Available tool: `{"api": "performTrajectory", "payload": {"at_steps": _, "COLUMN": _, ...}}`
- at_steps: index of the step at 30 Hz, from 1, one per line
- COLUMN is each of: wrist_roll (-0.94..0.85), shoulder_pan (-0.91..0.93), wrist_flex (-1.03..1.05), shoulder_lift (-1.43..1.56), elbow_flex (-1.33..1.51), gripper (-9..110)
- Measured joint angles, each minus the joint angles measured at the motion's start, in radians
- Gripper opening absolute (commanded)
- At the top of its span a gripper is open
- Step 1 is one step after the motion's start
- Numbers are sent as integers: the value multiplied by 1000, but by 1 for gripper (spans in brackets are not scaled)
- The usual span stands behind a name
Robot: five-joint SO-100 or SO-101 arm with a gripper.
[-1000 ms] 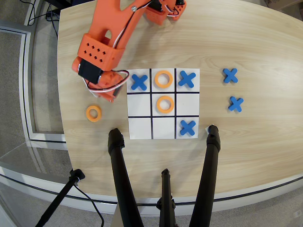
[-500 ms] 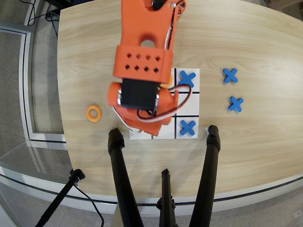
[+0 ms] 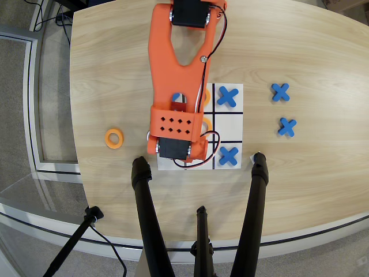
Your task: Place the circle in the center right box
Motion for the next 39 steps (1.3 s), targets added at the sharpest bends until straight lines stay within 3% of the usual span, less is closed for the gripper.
{"api": "performTrajectory", "payload": {"at_steps": 39, "wrist_roll": 6, "shoulder_pan": 41, "wrist_flex": -29, "shoulder_lift": -81, "elbow_flex": 21, "gripper": 4}}
